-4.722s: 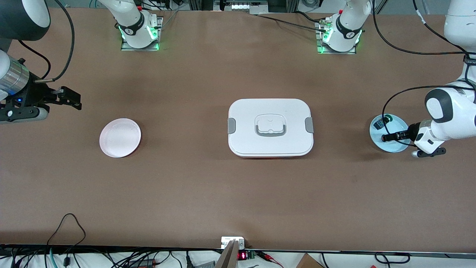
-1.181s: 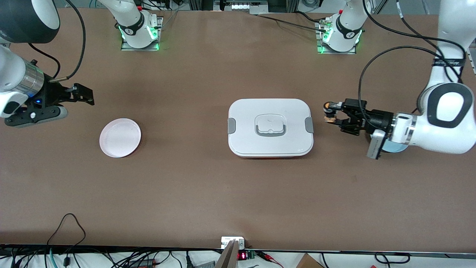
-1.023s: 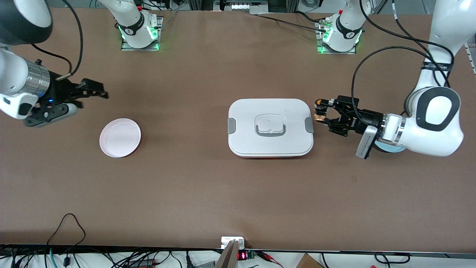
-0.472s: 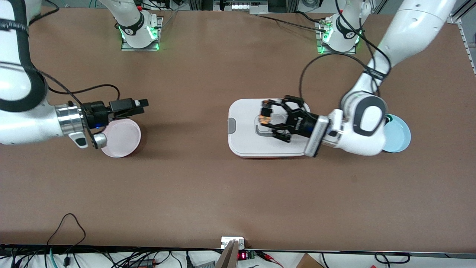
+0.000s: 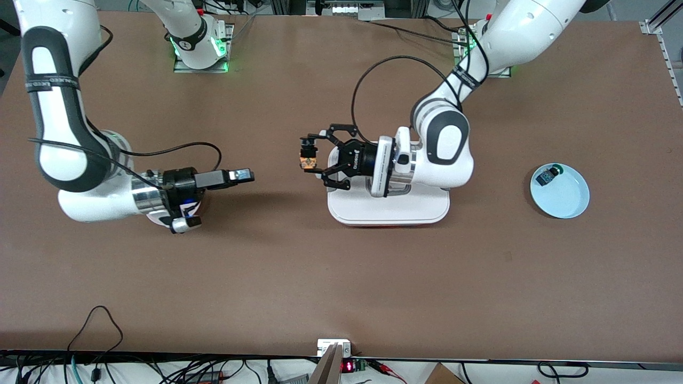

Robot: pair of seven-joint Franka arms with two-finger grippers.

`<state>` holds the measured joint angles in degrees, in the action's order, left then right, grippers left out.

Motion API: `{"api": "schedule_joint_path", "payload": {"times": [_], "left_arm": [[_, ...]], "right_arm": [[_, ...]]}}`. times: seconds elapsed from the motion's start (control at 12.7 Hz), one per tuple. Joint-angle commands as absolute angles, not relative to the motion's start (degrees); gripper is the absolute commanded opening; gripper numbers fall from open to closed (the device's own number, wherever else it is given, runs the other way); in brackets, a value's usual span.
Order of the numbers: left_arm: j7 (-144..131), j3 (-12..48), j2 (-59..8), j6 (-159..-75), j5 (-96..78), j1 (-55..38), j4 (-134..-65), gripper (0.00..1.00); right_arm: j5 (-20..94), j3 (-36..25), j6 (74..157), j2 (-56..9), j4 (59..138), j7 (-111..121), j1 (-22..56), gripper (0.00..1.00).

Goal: Transfer orange switch to right arm and place
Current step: 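Carry the switch over the box with the left gripper while the right gripper approaches, then close the right gripper on the switch held by the left gripper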

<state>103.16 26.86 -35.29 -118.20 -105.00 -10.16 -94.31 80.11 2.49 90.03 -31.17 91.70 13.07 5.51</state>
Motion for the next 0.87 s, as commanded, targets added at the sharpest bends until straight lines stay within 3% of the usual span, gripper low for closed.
{"api": "schedule_joint_path", "payload": {"times": [0.0, 0.47, 0.79], "left_arm": [[106.0, 26.5, -34.8, -118.9, -107.4, -10.4, -94.5, 0.36], [106.7, 26.5, -34.8, -118.8, -107.2, -10.1, -94.9, 0.36], [106.7, 26.5, -34.8, -118.8, -107.2, -10.2, -94.9, 0.36]], "right_arm": [[84.1, 2.5, 93.1, -30.5, 92.8, 10.7, 7.4, 1.00], [86.8, 2.5, 102.0, -30.2, 92.8, 3.7, 13.8, 0.99], [86.8, 2.5, 103.3, -29.8, 92.8, 1.8, 15.4, 0.97]]}}
